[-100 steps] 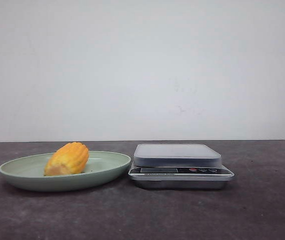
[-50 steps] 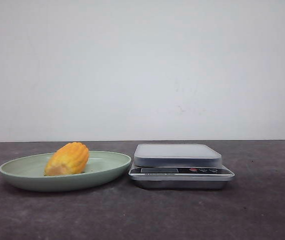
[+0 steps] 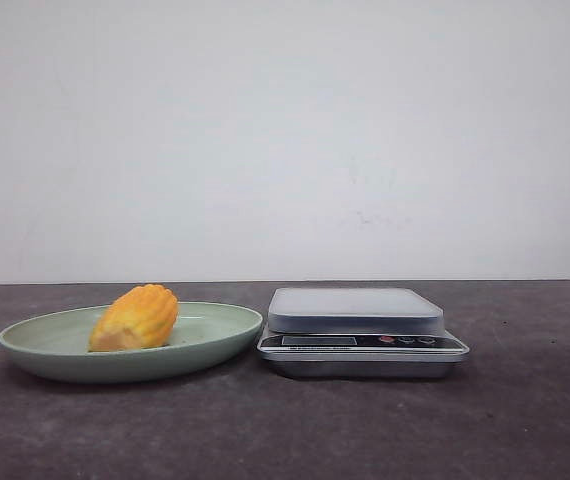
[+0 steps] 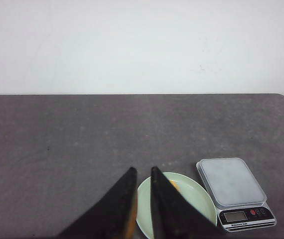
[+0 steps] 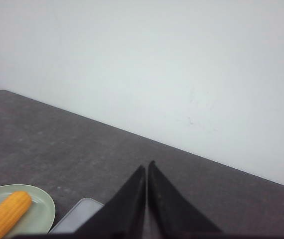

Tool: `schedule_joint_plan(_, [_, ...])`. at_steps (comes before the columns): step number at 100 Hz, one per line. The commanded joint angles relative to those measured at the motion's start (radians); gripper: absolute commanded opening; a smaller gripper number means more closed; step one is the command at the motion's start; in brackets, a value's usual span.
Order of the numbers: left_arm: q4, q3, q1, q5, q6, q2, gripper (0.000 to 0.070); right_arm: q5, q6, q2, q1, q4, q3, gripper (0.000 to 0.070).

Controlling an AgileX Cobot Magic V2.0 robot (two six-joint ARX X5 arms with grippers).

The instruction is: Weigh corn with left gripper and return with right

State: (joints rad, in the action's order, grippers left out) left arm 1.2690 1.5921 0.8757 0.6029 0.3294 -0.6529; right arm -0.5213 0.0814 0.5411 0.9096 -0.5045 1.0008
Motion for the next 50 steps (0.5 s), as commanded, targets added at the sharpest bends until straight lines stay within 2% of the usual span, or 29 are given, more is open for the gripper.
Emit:
schedule_joint_plan(1, [-0.008,0.016,0.01,0.003,0.003,-0.007,0.0,-0.003,0.005,0.004,0.011,0.01,0.011,0.0])
schedule_joint_plan(17, [-0.008,0.016,0.01,0.003,0.003,-0.007,0.0,-0.003,0.004,-0.003,0.01,0.012,0.008,0.0])
schedule_joint_plan(24, [-0.008,0.016,0.01,0.003,0.003,-0.007,0.0,-0.009,-0.003,-0.02,-0.021,-0.043,0.004,0.0])
schedule_joint_plan(35, [-0.008,0.016,0.01,0.003,0.003,-0.007,0.0,0.08,-0.006,-0.062,-0.134,-0.111,-0.06,0.0])
schedule_joint_plan(43, [-0.008,0.016,0.01,0.003,0.003,-0.007,0.0,0.129,-0.023,-0.1,-0.241,-0.097,-0.153,0.0])
schedule_joint_plan(50, [-0.008,0.016,0.01,0.003,0.003,-0.007,0.0,0.166,-0.023,-0.138,-0.349,-0.034,-0.266,0.0])
